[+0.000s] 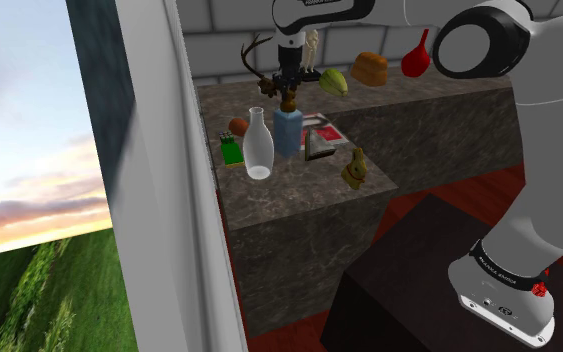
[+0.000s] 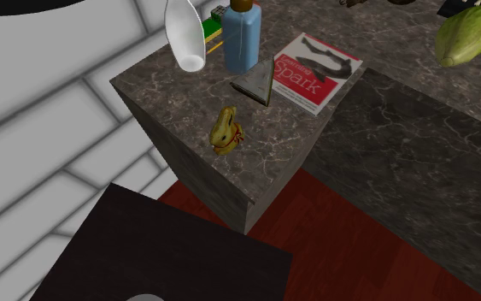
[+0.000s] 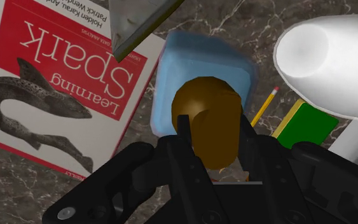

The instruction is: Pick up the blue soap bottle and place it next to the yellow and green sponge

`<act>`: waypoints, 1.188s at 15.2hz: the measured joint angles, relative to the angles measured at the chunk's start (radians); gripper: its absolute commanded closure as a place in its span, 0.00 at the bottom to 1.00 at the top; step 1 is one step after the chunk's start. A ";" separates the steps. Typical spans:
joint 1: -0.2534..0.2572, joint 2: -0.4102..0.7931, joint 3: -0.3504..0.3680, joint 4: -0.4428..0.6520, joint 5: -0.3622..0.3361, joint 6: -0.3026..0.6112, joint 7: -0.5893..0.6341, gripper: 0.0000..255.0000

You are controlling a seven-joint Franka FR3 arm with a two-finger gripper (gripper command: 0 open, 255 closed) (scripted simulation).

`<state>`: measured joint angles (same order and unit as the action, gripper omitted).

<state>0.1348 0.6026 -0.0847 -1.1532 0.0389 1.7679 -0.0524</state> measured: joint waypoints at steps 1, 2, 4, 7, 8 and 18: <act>0.001 0.000 0.000 -0.008 0.000 0.007 0.001 1.00; 0.001 0.000 0.000 -0.010 0.000 0.010 0.000 1.00; 0.001 -0.001 0.000 -0.012 0.000 0.013 0.000 1.00; 0.001 -0.002 0.000 -0.013 0.000 0.014 0.000 0.00; 0.001 -0.001 0.000 -0.013 0.000 0.013 0.000 0.00; -0.002 0.009 0.000 0.123 0.000 -0.111 0.003 0.00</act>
<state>0.1324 0.6114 -0.0846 -1.0304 0.0390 1.6574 -0.0498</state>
